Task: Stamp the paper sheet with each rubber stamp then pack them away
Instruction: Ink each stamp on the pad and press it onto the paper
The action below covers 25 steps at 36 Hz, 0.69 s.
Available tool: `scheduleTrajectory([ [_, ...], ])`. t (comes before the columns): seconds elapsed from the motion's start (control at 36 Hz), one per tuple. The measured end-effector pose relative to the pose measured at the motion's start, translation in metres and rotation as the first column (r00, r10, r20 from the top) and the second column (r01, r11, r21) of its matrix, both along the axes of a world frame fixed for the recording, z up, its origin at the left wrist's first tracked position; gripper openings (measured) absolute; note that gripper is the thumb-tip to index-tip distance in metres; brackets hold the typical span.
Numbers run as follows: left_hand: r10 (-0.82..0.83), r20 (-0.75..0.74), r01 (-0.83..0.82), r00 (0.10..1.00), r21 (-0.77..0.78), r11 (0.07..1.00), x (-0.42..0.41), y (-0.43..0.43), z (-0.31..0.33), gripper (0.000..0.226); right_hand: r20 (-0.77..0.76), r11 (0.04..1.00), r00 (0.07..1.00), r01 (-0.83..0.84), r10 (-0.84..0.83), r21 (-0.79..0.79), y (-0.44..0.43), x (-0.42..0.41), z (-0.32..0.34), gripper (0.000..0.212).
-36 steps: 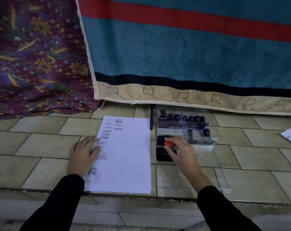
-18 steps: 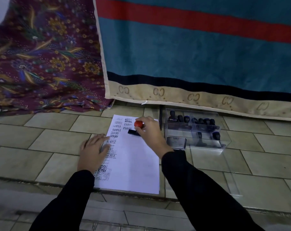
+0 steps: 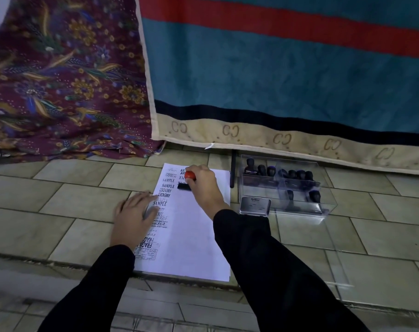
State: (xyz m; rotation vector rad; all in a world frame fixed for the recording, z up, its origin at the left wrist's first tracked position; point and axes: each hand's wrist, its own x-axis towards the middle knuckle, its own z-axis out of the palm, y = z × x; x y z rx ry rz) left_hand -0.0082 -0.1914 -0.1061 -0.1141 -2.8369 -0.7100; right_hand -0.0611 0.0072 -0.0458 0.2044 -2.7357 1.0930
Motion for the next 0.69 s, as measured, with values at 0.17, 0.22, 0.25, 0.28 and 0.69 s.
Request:
scheduleTrajectory([
  [0.17,0.001,-0.01,-0.001,1.0,0.006,1.0,0.0015,0.0011,0.0015,0.044,-0.009,1.0,1.0,-0.02,0.02,0.006,-0.0036,-0.0026,0.0026,0.023],
  [0.22,0.0,-0.005,0.0,1.0,0.004,1.0,0.0015,0.0011,0.0017,0.044,-0.005,0.999,1.0,-0.025,0.025,0.021,-0.0036,-0.0029,0.0023,0.023],
  [0.25,0.001,-0.003,-0.001,1.0,0.005,1.0,0.0014,0.001,0.0017,0.044,-0.004,0.999,1.0,-0.024,0.024,0.029,-0.0034,-0.0028,0.0016,0.024],
  [0.28,0.003,-0.001,-0.003,1.0,0.008,1.0,0.0013,0.0009,0.0016,0.045,-0.002,0.999,1.0,-0.019,0.019,0.032,-0.003,-0.0027,0.0006,0.025],
  [0.69,0.013,0.01,-0.013,1.0,0.013,1.0,-0.0009,0.0018,-0.0045,0.046,-0.001,1.0,1.0,0.001,-0.001,0.008,-0.002,-0.0043,-0.0059,0.023],
])
